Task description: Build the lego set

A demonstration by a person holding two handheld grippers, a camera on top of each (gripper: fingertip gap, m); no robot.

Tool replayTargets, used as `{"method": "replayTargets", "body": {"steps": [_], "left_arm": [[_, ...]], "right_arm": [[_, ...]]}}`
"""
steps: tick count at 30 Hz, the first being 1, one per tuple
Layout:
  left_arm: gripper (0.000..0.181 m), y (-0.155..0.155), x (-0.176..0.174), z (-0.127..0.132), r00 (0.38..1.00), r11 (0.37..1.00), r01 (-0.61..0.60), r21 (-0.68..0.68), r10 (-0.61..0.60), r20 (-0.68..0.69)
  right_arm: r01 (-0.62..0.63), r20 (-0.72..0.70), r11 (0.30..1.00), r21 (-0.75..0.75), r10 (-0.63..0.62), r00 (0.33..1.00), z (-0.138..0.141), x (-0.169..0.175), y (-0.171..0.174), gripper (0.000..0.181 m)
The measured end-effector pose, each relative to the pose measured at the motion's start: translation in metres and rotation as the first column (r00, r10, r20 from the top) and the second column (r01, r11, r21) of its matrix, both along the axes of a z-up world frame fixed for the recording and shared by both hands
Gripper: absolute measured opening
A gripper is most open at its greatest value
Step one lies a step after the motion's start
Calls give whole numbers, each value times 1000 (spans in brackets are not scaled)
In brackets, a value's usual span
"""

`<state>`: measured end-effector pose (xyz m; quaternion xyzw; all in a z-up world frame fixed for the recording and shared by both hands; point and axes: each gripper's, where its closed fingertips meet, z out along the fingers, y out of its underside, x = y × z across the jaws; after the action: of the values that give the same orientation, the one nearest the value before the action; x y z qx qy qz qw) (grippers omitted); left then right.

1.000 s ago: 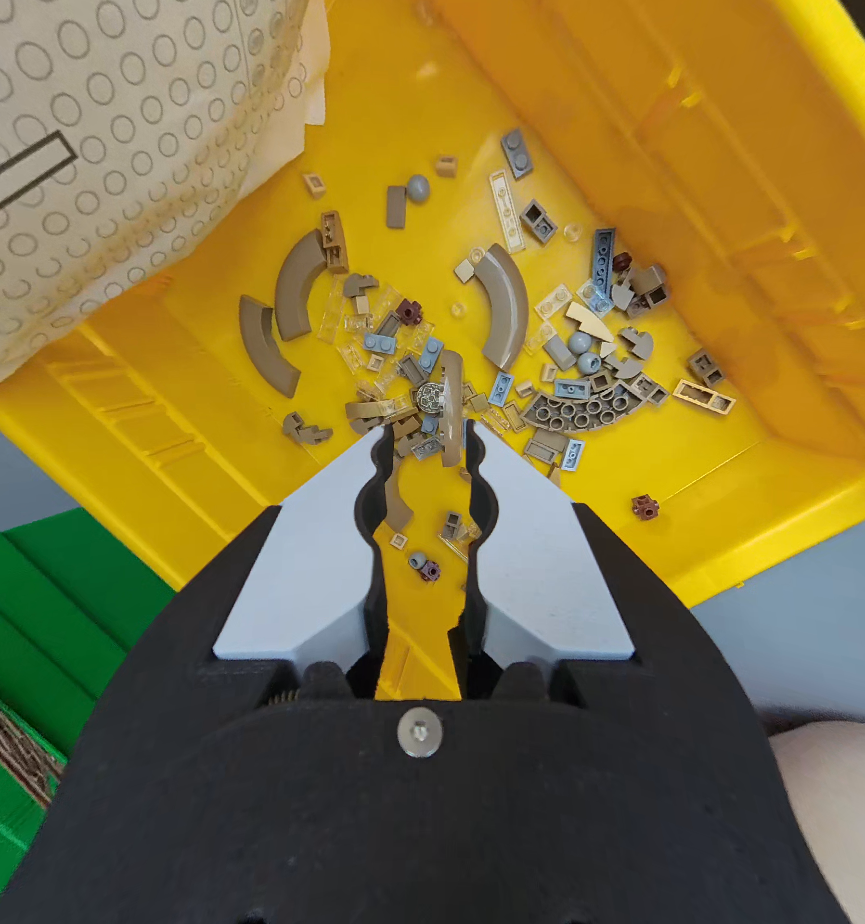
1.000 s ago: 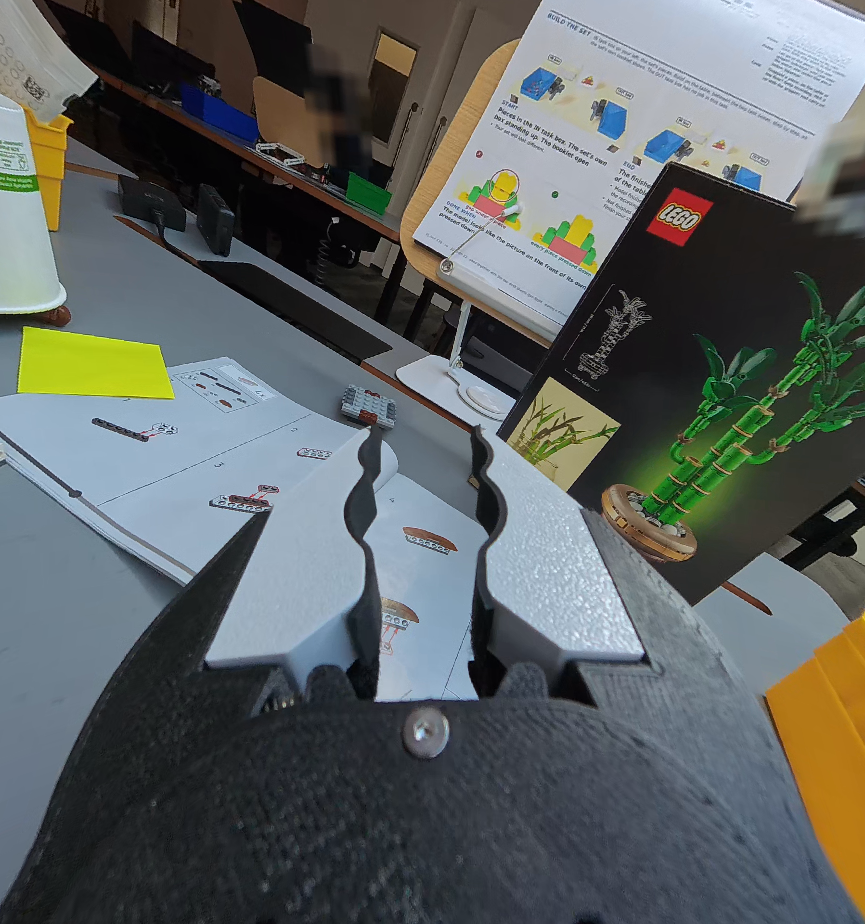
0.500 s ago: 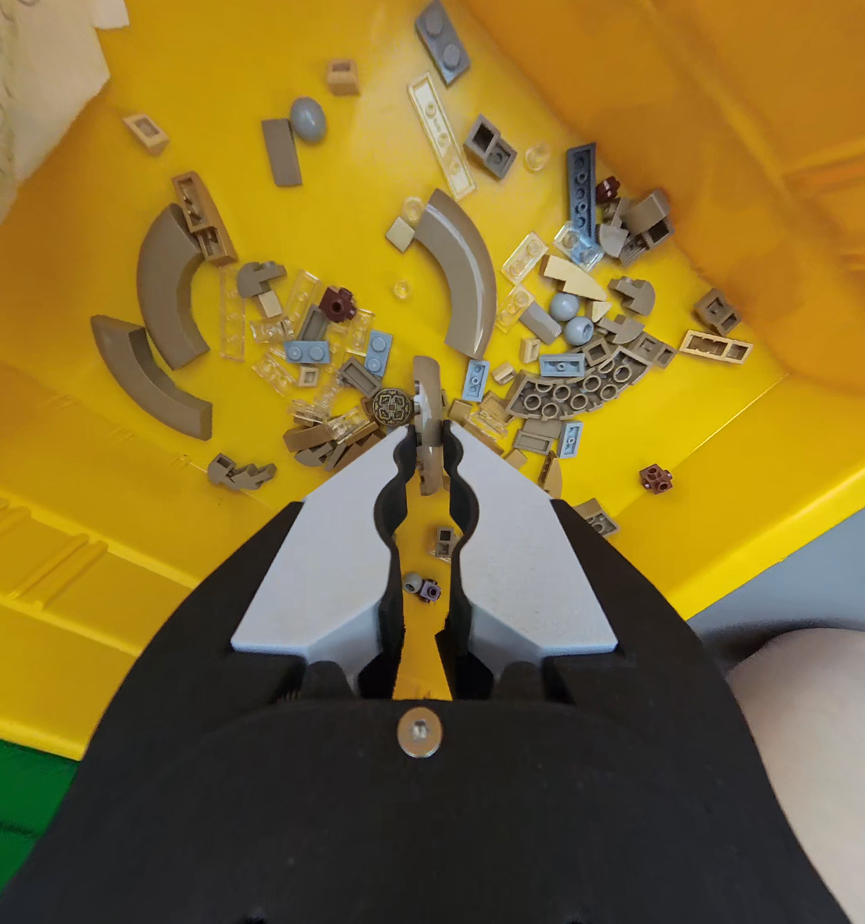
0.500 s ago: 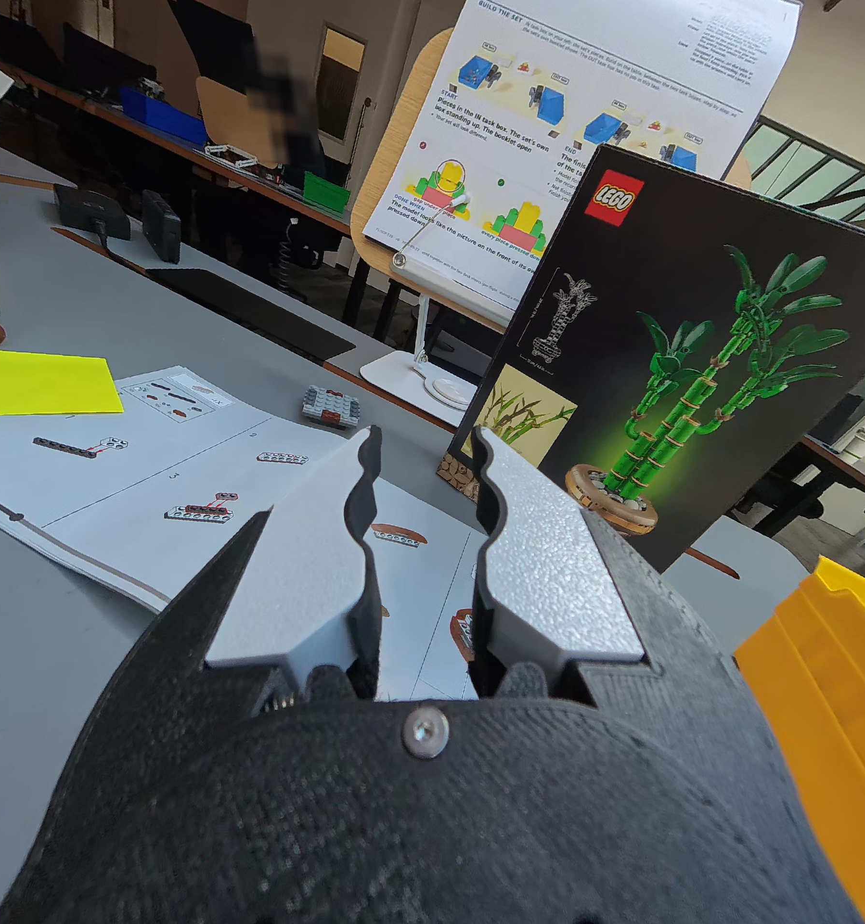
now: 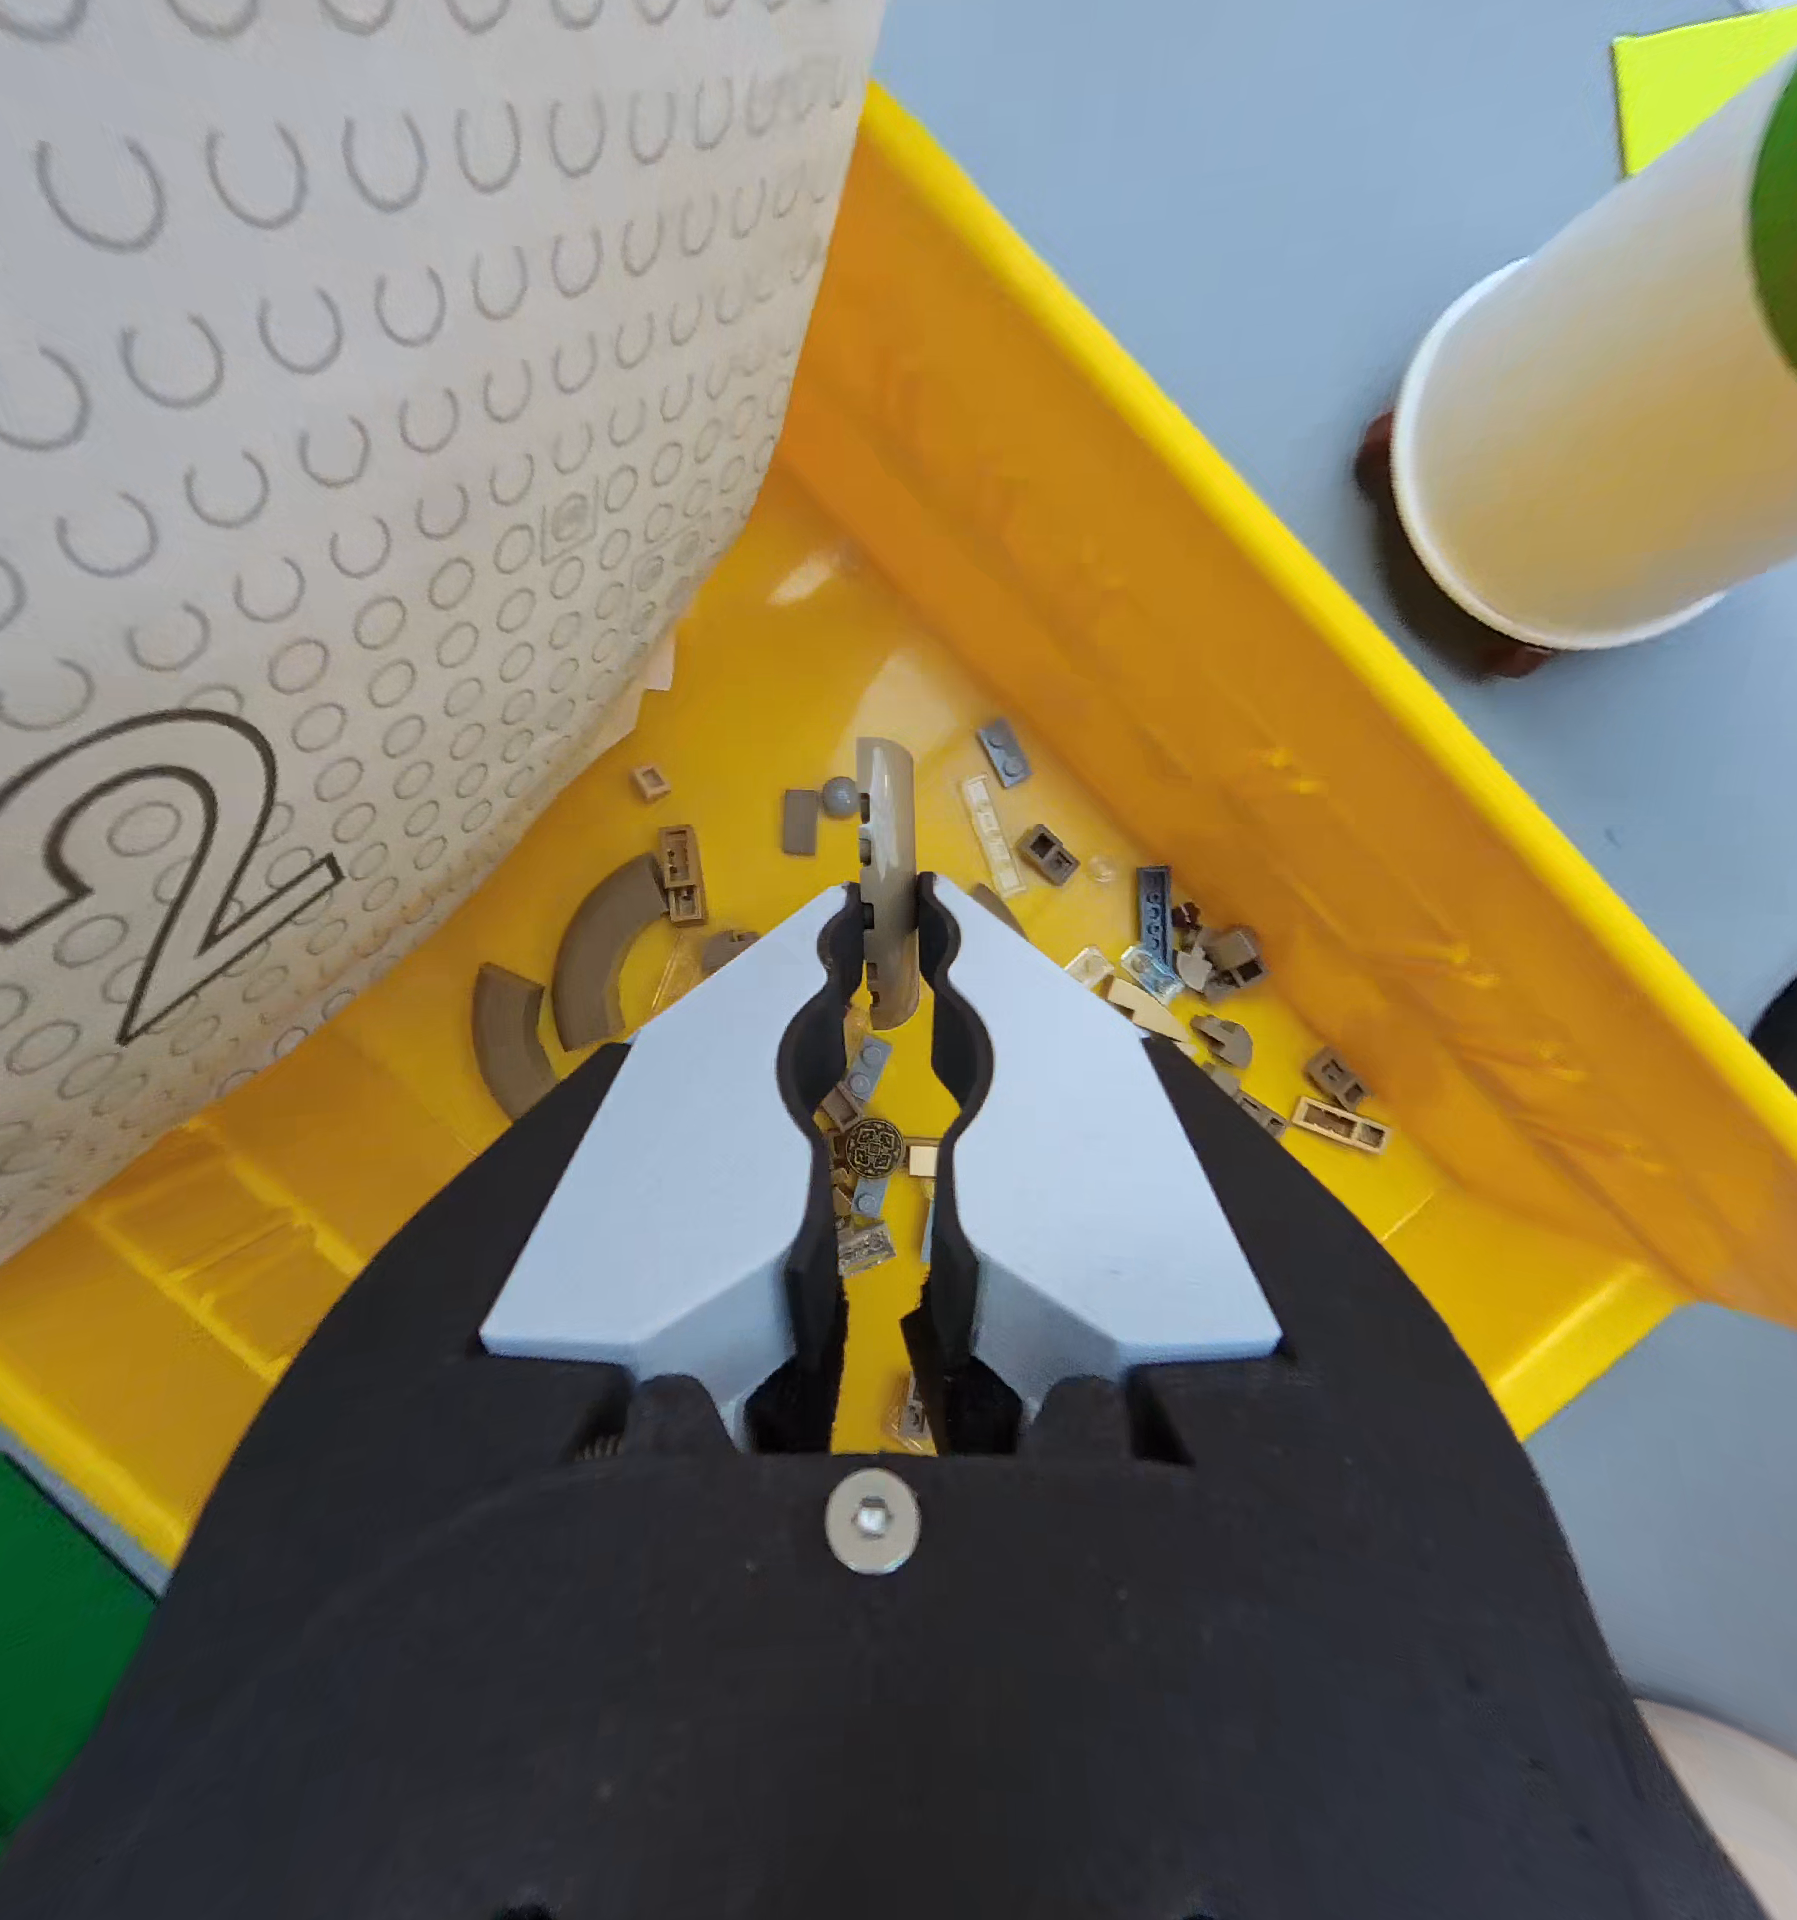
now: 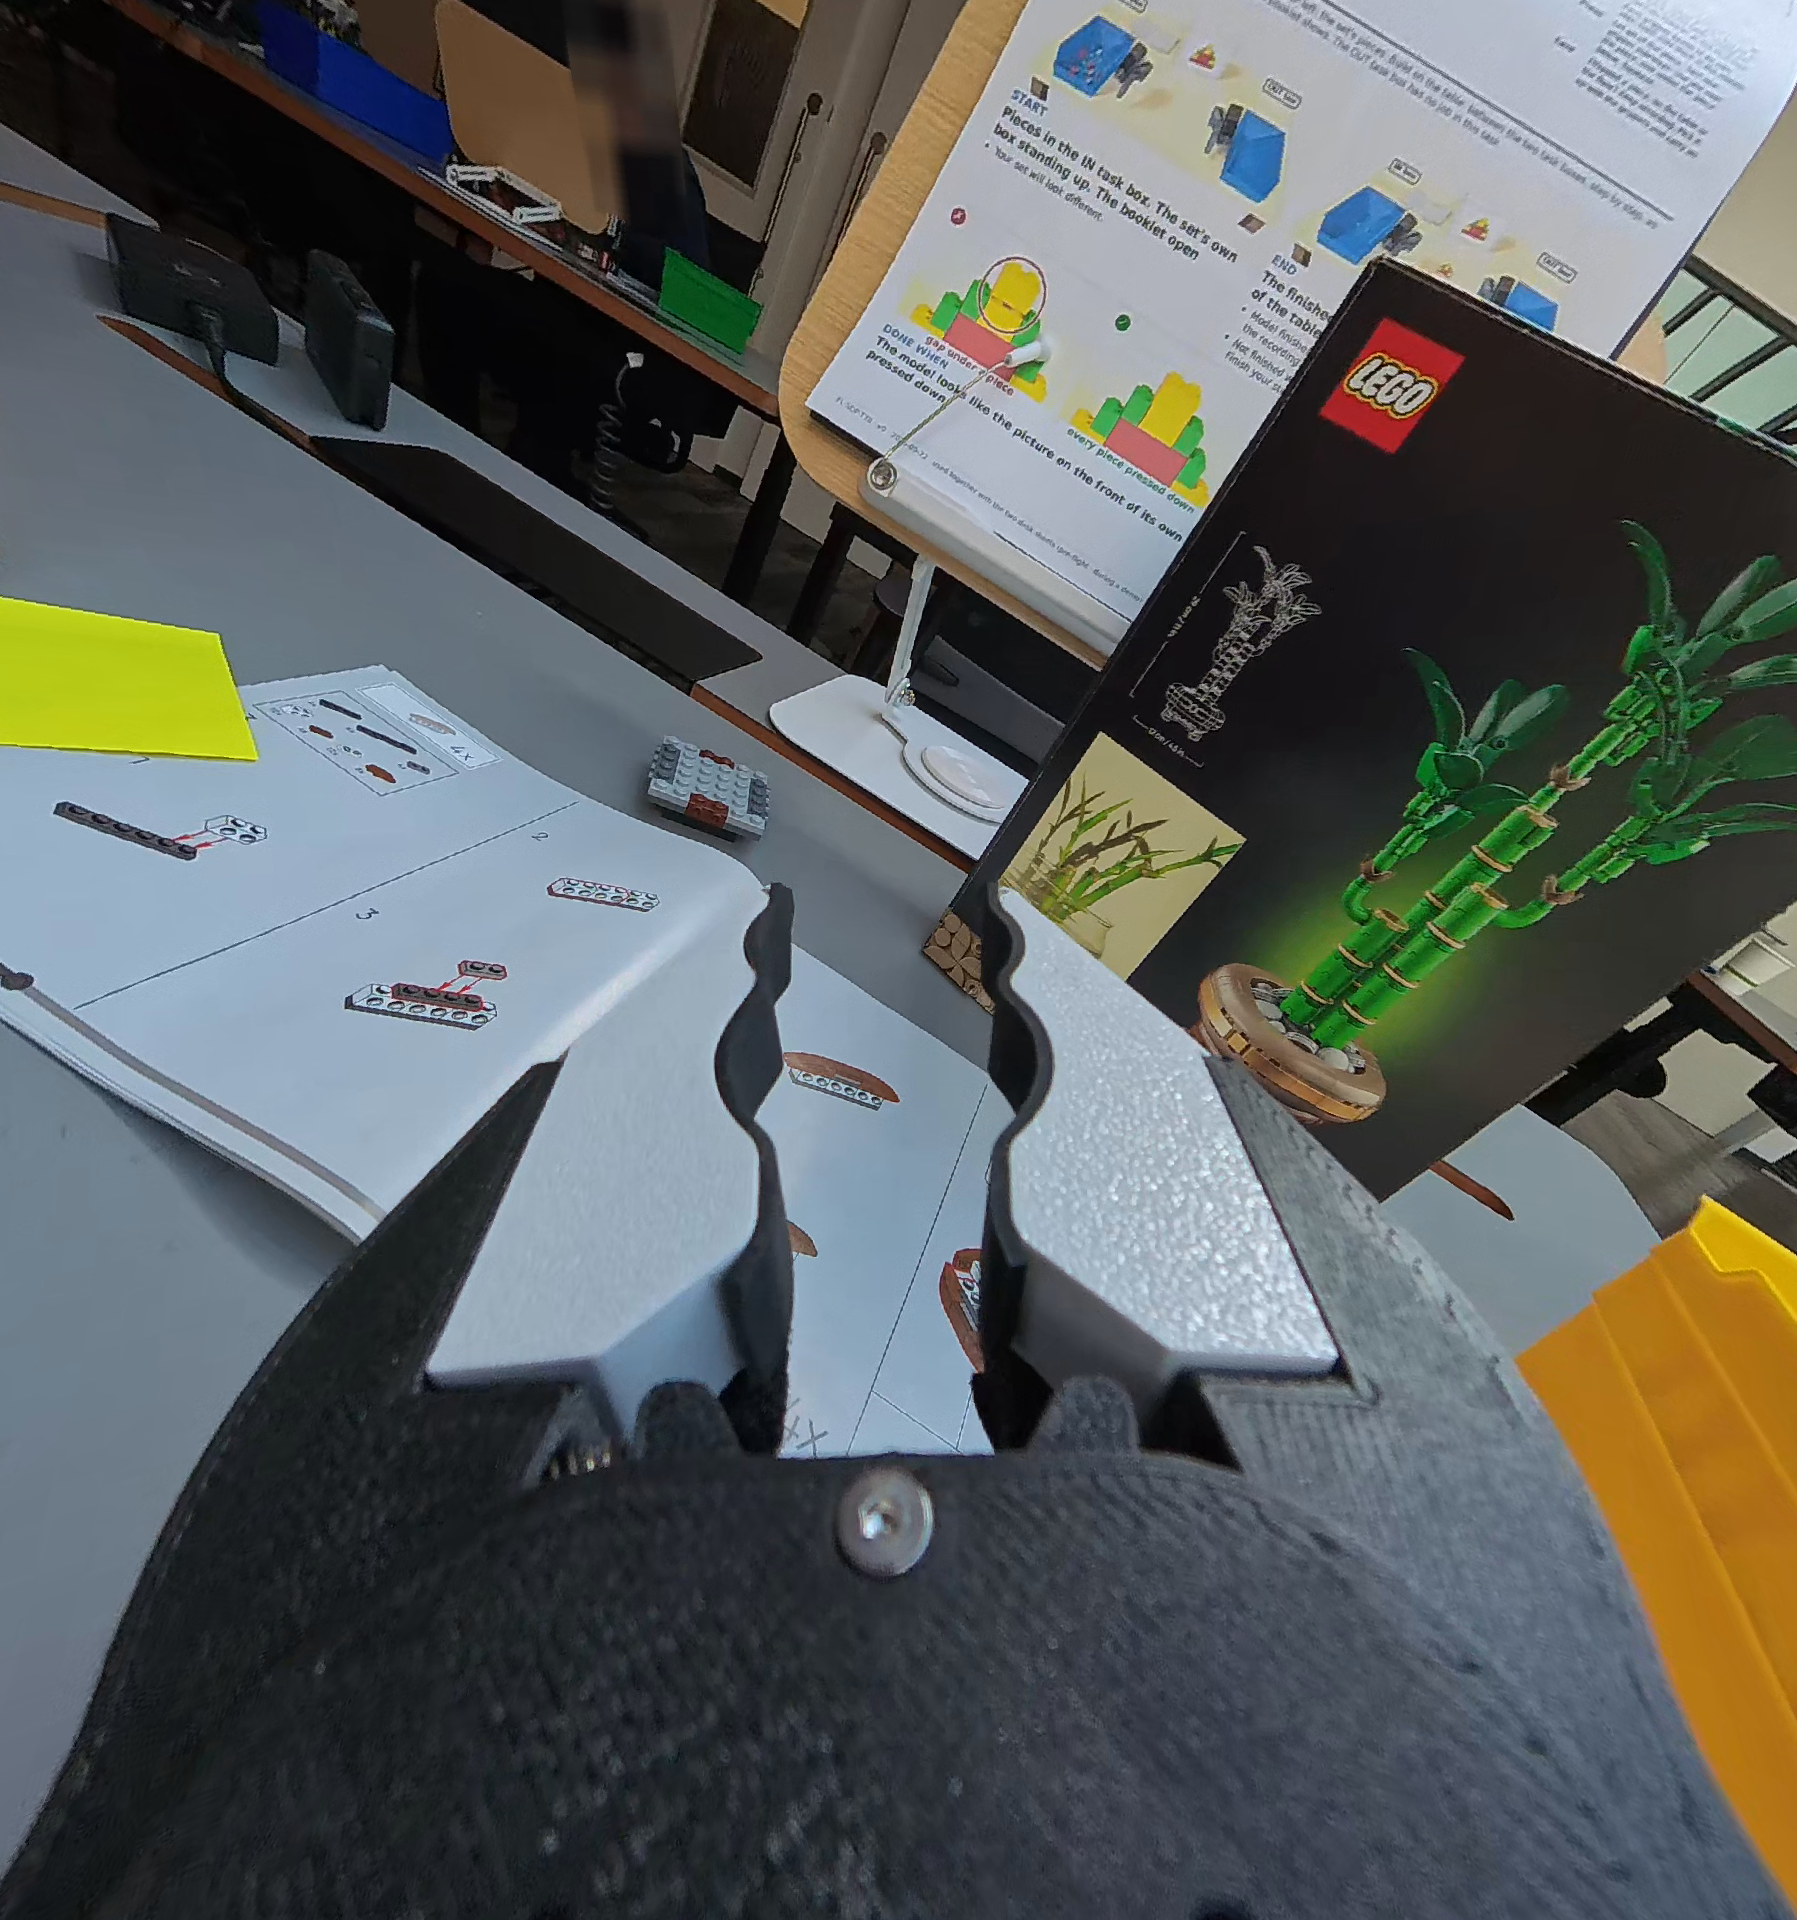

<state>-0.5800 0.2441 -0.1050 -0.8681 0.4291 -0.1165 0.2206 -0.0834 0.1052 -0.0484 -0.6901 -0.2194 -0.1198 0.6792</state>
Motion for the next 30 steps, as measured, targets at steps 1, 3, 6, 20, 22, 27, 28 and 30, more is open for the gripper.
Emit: {"method": "replayTargets", "body": {"steps": [1, 3, 6, 20, 22, 27, 28, 30], "left_arm": [[7, 4, 0, -5, 1000, 1000, -26, -10, 25, -12], [7, 7, 5, -12, 1000, 999, -25, -22, 25, -2], [7, 8, 4, -23, 999, 998, -37, -51, 35, -41], [25, -2, 5, -41, 998, 989, -22, -146, 15, -54], [30, -9, -5, -33, 994, 988, -46, -144, 31, -103], [30, -43, -42, -11, 969, 984, -94, -148, 56, -241], [28, -52, -48, -10, 964, 980, -109, -166, 64, -257], [25, -67, -63, -9, 953, 968, -147, -203, 84, -292]], "right_arm": [[0, 3, 1000, -2, 0, 1000, 0, 0, 0, 35], [0, 8, 1000, -9, 0, 1000, -2, -1, 1, 35], [0, 19, 1000, -16, 0, 1000, -4, -2, 1, 35], [-6, 62, 999, -45, 9, 998, -11, -6, 3, 35], [-8, 63, 999, -43, 11, 998, -10, -7, 3, 35], [-16, 64, 999, -46, 19, 998, -11, -8, 3, 35], [-15, 66, 999, -46, 18, 998, -11, -8, 3, 35], [-11, 72, 999, -44, 14, 997, -11, -8, 3, 35]]}}
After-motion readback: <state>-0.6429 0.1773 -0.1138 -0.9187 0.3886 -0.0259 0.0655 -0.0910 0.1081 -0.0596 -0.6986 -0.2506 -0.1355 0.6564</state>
